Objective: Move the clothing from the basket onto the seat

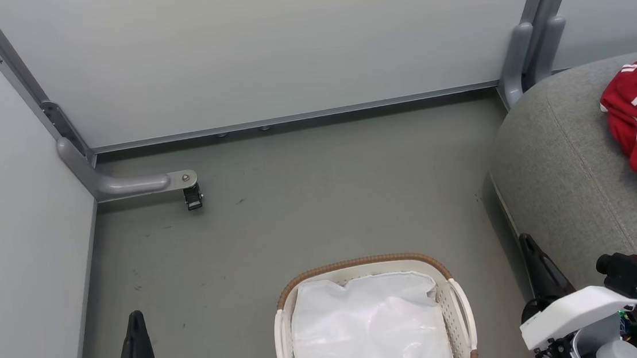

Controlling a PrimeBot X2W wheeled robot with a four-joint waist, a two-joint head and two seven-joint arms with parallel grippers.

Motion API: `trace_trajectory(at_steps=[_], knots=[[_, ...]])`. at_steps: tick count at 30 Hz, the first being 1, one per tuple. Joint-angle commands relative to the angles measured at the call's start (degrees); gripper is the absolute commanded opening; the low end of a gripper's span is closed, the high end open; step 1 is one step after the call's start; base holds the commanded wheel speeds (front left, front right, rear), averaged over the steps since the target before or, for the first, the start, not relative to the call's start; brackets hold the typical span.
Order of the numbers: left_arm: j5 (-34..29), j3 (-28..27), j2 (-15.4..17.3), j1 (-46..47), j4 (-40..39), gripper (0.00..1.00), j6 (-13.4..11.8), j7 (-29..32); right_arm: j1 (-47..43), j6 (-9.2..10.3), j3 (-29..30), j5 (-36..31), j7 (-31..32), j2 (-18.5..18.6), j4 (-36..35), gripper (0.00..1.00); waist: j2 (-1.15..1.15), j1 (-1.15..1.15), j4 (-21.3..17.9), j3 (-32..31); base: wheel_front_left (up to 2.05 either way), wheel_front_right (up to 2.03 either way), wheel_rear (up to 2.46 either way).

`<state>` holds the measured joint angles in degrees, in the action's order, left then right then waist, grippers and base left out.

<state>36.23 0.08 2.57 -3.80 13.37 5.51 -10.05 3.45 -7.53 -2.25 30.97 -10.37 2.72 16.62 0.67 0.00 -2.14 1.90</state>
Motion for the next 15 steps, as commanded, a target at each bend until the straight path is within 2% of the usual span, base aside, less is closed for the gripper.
trace_trajectory(at_steps=[1,15], knots=[[2.29,-0.46,0.24,1.71,-0.63,0.0,0.23,0.59,1.22,0.01,0.43,2.56,0.45,0.5,-1.06,0.0,-0.11,0.0,0.03,-0.03,0.0,0.0,0.0],[13.07,-1.69,0.31,3.51,-0.41,0.0,0.61,3.76,1.62,0.02,1.67,14.68,3.39,0.79,-1.45,0.0,-0.18,0.0,0.32,-0.25,0.0,0.0,0.0]])
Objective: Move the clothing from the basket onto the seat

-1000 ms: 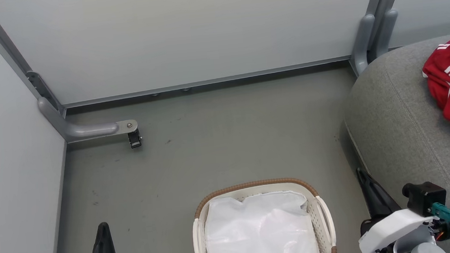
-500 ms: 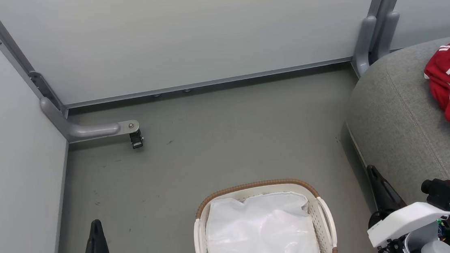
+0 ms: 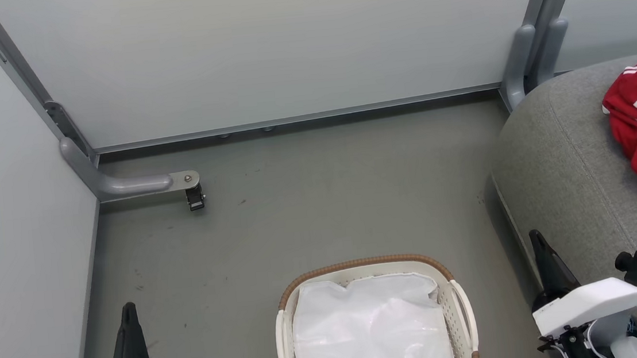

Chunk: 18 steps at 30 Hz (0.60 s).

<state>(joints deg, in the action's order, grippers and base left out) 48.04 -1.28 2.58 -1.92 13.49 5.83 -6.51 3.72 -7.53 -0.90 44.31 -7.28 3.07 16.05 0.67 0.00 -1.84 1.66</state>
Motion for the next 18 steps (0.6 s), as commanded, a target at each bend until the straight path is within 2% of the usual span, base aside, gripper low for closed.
trace_trajectory(at_steps=[1,18], knots=[[1.88,-0.4,0.3,1.72,-0.51,0.0,0.3,0.41,1.37,0.02,0.39,2.03,0.45,0.46,-0.91,0.0,-0.19,0.0,0.03,-0.02,0.0,0.0,0.0],[12.75,-1.67,0.37,3.59,-0.27,0.0,0.73,3.64,1.74,0.03,1.79,14.15,3.55,0.64,-1.28,0.0,-0.28,0.0,0.37,-0.3,0.0,0.0,0.0]])
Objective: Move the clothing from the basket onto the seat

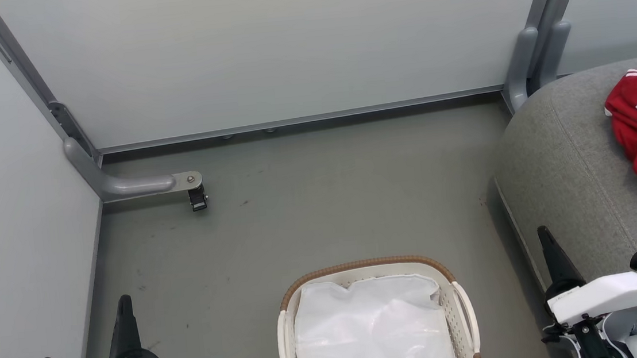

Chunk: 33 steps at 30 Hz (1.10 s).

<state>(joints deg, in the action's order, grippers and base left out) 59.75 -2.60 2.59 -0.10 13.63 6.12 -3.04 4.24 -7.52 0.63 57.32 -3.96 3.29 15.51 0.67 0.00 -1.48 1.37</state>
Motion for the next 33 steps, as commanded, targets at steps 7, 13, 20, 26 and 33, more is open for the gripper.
trace_trajectory(at_steps=[7,13,20,26,33], knots=[[5.13,-0.82,0.39,2.41,-0.31,0.0,0.53,1.42,1.35,0.02,0.84,5.75,1.48,0.47,-0.89,0.0,-0.32,0.0,0.16,-0.13,0.0,0.0,0.0],[8.31,-1.21,0.41,2.88,-0.23,0.0,0.65,2.41,1.47,0.02,1.31,9.26,2.42,0.49,-0.99,0.0,-0.35,0.0,0.28,-0.22,0.0,0.0,0.0],[11.79,-1.62,0.42,3.52,-0.14,0.0,0.8,3.46,1.56,0.03,1.81,13.07,3.43,0.51,-1.1,0.0,-0.39,0.0,0.41,-0.33,0.0,0.0,0.0],[14.73,-1.96,0.44,3.98,-0.08,0.0,0.91,4.28,1.69,0.03,2.25,16.21,4.33,0.51,-1.17,0.0,-0.42,0.0,0.53,-0.43,0.0,0.0,0.0],[17.9,-2.32,0.45,4.45,0.01,0.0,0.98,5.22,1.66,0.04,2.73,19.72,5.29,0.51,-1.26,0.0,-0.46,0.0,0.67,-0.54,0.0,0.0,0.0]])
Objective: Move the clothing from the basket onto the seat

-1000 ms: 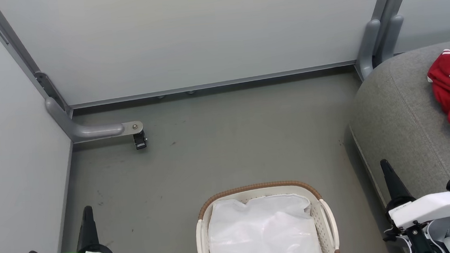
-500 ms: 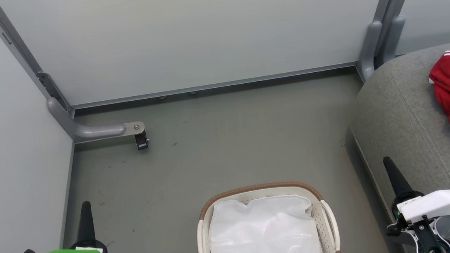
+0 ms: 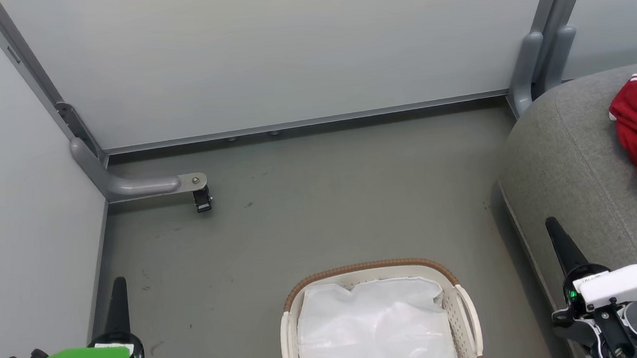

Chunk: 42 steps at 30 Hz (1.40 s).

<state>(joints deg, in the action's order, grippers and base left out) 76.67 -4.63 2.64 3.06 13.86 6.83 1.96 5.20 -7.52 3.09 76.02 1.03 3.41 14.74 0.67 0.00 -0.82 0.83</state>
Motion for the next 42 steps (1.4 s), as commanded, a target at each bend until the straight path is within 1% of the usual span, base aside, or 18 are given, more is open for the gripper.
trace_trajectory(at_steps=[1,27,39,42], knots=[[1.47,-0.34,0.4,1.39,-0.21,0.0,0.28,0.41,0.72,0.04,0.35,1.53,0.47,0.39,-0.51,0.0,-0.46,0.0,0.03,-0.02,0.0,0.0,0.0],[11.72,-1.57,0.45,3.07,0.11,0.0,0.71,3.49,1.05,0.04,1.98,12.62,3.62,0.31,-0.77,0.0,-0.6,0.0,0.55,-0.44,0.0,0.0,0.0],[15.75,-2.01,0.47,3.62,0.24,0.0,0.82,4.62,1.13,0.05,2.68,17.01,4.92,0.25,-0.88,0.0,-0.66,0.0,0.79,-0.64,0.0,0.0,0.0],[15.83,-2.04,0.46,3.52,0.24,0.0,0.78,4.78,1.14,0.05,2.73,17.26,5.04,0.21,-0.86,0.0,-0.67,0.0,0.81,-0.66,0.0,0.0,0.0]])
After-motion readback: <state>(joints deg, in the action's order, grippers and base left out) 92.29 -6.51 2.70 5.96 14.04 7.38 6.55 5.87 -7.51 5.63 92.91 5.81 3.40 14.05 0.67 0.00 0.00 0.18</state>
